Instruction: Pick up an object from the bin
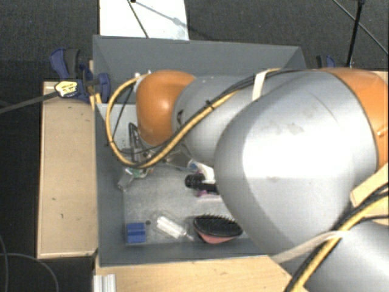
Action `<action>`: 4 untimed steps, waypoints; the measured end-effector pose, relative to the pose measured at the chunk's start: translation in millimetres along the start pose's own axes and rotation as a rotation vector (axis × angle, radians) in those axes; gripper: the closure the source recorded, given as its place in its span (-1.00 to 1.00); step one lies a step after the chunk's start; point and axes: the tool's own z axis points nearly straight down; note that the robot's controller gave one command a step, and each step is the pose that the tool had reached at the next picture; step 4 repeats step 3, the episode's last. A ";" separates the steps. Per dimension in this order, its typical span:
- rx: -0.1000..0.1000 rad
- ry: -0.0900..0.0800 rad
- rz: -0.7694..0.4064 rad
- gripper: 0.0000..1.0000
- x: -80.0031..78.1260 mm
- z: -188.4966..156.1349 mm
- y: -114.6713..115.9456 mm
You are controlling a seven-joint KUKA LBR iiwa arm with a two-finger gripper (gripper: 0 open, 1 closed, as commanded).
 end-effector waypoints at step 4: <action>-0.002 -0.001 -0.003 1.00 -1.3 -7.4 2.5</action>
Offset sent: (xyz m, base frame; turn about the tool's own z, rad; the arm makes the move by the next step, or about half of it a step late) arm 0.0000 0.0000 0.0000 0.0000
